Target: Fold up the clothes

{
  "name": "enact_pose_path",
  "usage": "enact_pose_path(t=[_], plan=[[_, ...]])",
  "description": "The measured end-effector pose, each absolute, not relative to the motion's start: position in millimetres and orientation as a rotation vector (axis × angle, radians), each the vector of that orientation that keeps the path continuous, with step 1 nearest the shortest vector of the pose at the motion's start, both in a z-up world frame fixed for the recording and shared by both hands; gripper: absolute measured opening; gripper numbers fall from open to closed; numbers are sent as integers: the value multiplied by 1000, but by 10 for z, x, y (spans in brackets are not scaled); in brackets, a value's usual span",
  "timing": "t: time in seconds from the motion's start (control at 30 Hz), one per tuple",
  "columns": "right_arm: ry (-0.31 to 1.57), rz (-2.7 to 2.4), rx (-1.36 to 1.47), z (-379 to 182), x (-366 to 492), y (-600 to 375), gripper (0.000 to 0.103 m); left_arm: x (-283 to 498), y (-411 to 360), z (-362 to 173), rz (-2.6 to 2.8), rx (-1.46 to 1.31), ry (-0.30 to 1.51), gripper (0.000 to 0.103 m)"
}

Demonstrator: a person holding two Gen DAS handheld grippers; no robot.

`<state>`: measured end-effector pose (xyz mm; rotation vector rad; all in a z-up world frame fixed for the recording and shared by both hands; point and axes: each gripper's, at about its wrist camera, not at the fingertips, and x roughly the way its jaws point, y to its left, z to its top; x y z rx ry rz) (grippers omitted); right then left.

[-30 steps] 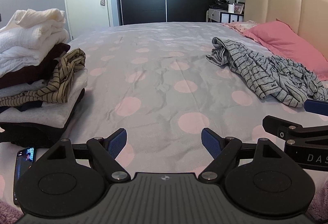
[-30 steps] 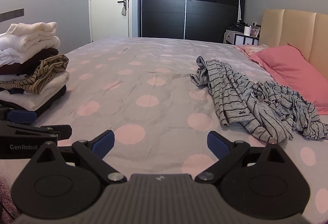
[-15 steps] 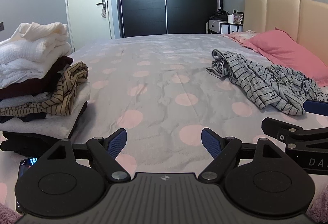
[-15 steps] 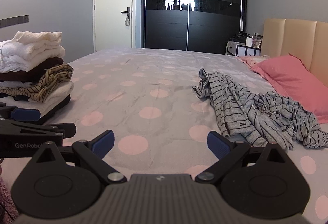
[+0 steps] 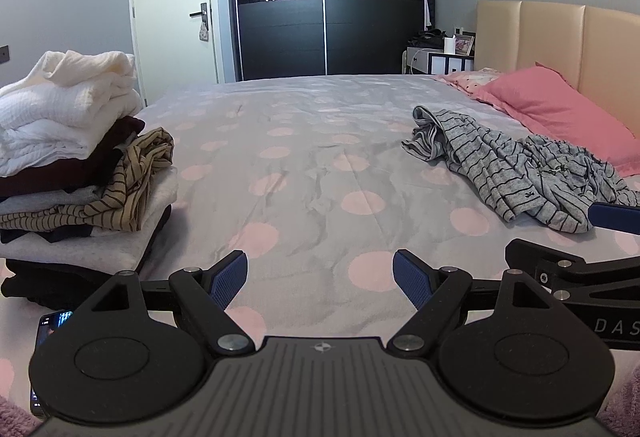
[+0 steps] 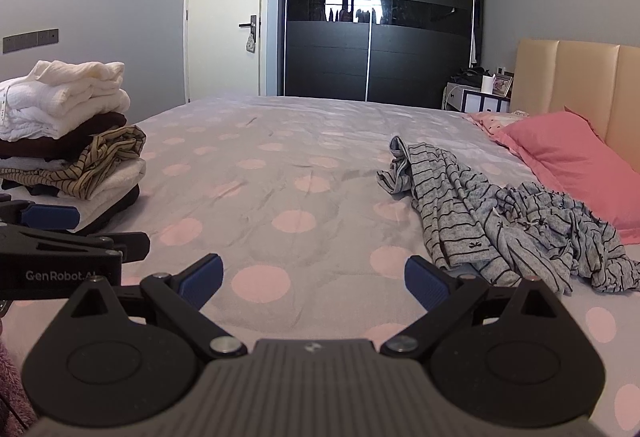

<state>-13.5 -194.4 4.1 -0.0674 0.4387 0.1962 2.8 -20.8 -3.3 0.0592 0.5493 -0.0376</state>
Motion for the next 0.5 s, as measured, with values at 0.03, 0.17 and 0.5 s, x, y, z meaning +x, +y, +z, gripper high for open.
enact_pose_path(t=[0.03,0.17,0.5], plan=[[437,197,-67,41,-138,-1944,99,20,-220,-30,-36,57,548,80],[438,198,-67,39,-140,-1945,99,9,-226,-24,-37,59,541,80],[438,196,-66,38,-147,-1945,99,7,-225,-28,-37,55,546,80]])
